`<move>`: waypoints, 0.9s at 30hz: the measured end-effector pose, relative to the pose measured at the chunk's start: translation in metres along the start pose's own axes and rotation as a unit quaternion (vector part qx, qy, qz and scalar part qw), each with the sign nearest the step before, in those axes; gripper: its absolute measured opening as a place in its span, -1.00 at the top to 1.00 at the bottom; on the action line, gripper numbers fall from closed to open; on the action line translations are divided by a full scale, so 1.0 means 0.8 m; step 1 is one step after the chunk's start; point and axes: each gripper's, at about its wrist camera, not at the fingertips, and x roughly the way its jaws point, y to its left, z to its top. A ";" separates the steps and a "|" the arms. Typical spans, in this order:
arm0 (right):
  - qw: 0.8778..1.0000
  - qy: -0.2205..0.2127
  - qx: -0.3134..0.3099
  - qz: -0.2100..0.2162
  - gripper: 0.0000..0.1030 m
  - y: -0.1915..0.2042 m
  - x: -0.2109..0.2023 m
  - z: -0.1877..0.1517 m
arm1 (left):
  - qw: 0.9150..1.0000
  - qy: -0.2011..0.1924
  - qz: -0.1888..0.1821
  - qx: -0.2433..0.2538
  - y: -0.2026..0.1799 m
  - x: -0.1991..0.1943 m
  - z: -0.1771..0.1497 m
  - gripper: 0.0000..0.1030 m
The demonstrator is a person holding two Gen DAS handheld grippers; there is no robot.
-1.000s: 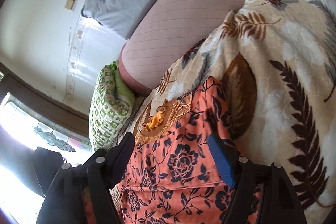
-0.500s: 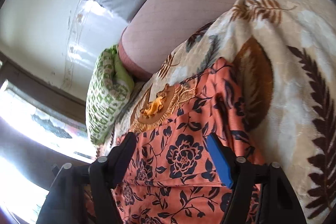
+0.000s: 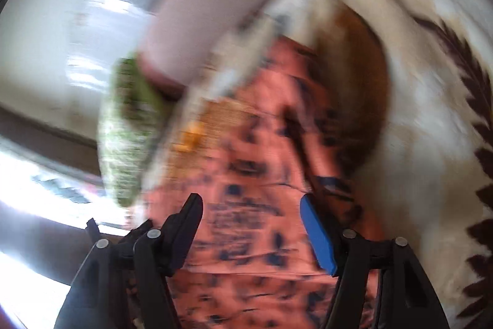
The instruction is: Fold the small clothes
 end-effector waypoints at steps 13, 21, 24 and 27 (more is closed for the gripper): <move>0.998 0.054 -0.032 0.001 0.03 0.016 0.019 -0.020 | 0.998 0.024 0.026 0.052 -0.009 -0.022 -0.035 -0.48; 0.998 -0.013 -0.031 0.045 -0.09 0.036 -0.104 -0.070 | 0.997 -0.039 0.008 0.064 -0.007 -0.160 -0.042 -0.48; 0.995 -0.060 -0.072 0.043 -0.18 0.056 -0.175 -0.115 | 0.992 -0.089 -0.018 0.088 -0.018 -0.246 -0.074 -0.59; 0.985 -0.108 -0.131 0.013 -0.23 0.087 -0.245 -0.168 | 0.981 -0.153 -0.041 0.110 -0.030 -0.334 -0.114 -0.73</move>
